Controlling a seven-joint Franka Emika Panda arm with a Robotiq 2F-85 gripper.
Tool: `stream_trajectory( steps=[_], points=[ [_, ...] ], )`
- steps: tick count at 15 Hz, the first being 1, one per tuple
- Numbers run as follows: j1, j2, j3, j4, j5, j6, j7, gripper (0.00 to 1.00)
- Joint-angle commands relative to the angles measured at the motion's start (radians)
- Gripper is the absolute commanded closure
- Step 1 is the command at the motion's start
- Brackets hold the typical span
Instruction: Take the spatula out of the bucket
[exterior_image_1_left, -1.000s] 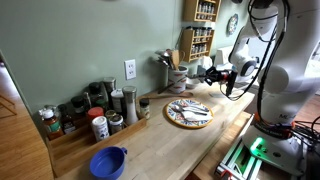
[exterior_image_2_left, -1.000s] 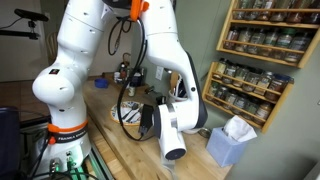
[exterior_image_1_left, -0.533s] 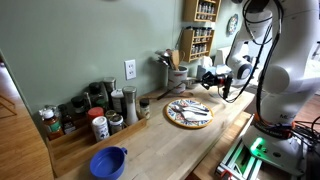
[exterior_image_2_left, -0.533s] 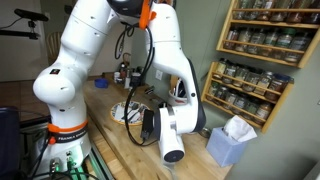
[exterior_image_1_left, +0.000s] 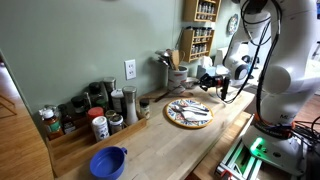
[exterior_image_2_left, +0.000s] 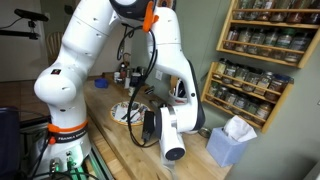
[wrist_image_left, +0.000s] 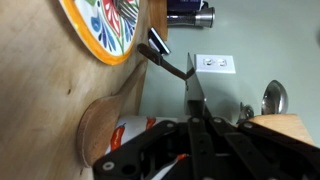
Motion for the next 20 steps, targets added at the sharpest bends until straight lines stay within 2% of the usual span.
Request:
stream_trajectory(
  steps=[1, 10, 11, 14, 18, 20],
  points=[
    [-0.001, 0.022, 0.004, 0.013, 0.017, -0.001, -0.018, 0.73],
    [-0.007, 0.065, 0.003, 0.040, 0.011, 0.002, -0.011, 0.06],
    [-0.007, 0.072, 0.003, 0.043, 0.009, -0.001, -0.007, 0.01],
    [-0.003, 0.066, -0.003, 0.044, -0.006, 0.008, 0.004, 0.00],
    [0.008, -0.025, -0.045, 0.008, -0.075, 0.054, 0.050, 0.00],
    [0.025, -0.088, -0.075, -0.020, -0.125, 0.137, 0.090, 0.00]
  ],
)
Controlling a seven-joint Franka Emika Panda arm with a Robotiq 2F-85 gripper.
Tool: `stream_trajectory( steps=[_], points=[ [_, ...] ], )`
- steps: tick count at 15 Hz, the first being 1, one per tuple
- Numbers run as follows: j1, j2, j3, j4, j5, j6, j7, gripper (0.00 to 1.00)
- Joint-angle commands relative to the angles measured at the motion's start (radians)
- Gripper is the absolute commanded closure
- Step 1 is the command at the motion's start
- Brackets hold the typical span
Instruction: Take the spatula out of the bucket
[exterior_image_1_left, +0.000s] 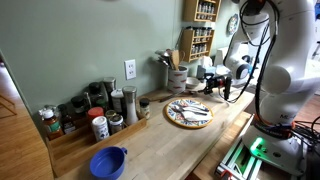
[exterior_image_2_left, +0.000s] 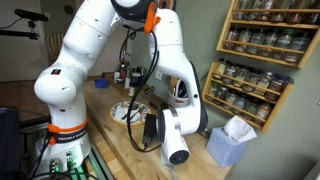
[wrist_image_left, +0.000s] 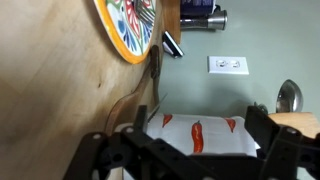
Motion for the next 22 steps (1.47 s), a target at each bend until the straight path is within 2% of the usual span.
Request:
stream_trajectory(
  steps=[1, 4, 8, 11, 14, 17, 20, 21, 22],
  points=[
    [0.033, -0.154, -0.058, -0.072, -0.096, 0.165, 0.083, 0.00],
    [0.044, -0.295, -0.062, -0.118, -0.201, 0.283, 0.133, 0.00],
    [0.057, -0.501, -0.009, -0.181, -0.359, 0.357, 0.238, 0.00],
    [0.089, -0.650, 0.087, -0.229, -0.479, 0.465, 0.347, 0.00],
    [0.123, -0.775, 0.200, -0.264, -0.540, 0.620, 0.520, 0.00],
    [0.165, -0.838, 0.306, -0.273, -0.621, 0.755, 0.741, 0.00],
    [0.205, -0.856, 0.376, -0.265, -0.780, 0.834, 0.961, 0.00],
    [0.240, -0.825, 0.295, -0.239, -0.719, 0.795, 0.864, 0.00],
    [0.253, -0.832, 0.311, -0.239, -0.758, 0.813, 0.921, 0.00]
  ],
)
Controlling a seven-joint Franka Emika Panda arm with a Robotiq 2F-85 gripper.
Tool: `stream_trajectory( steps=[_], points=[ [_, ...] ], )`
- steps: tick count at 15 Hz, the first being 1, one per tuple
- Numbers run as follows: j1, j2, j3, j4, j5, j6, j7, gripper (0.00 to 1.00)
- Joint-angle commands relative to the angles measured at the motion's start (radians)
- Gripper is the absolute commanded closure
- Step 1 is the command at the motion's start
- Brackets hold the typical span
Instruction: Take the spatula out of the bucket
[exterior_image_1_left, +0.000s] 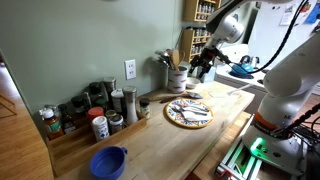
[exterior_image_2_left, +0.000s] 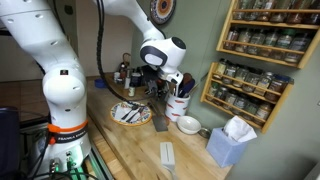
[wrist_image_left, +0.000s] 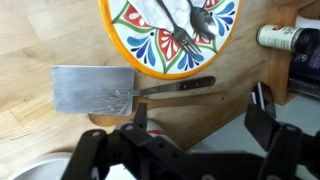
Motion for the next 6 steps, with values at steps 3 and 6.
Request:
stream_trajectory(
  steps=[3, 6],
  points=[
    [0.067, -0.008, -0.048, -0.003, -0.054, 0.022, 0.057, 0.00],
    [0.066, -0.008, -0.049, -0.004, -0.056, 0.023, 0.058, 0.00]
  ],
)
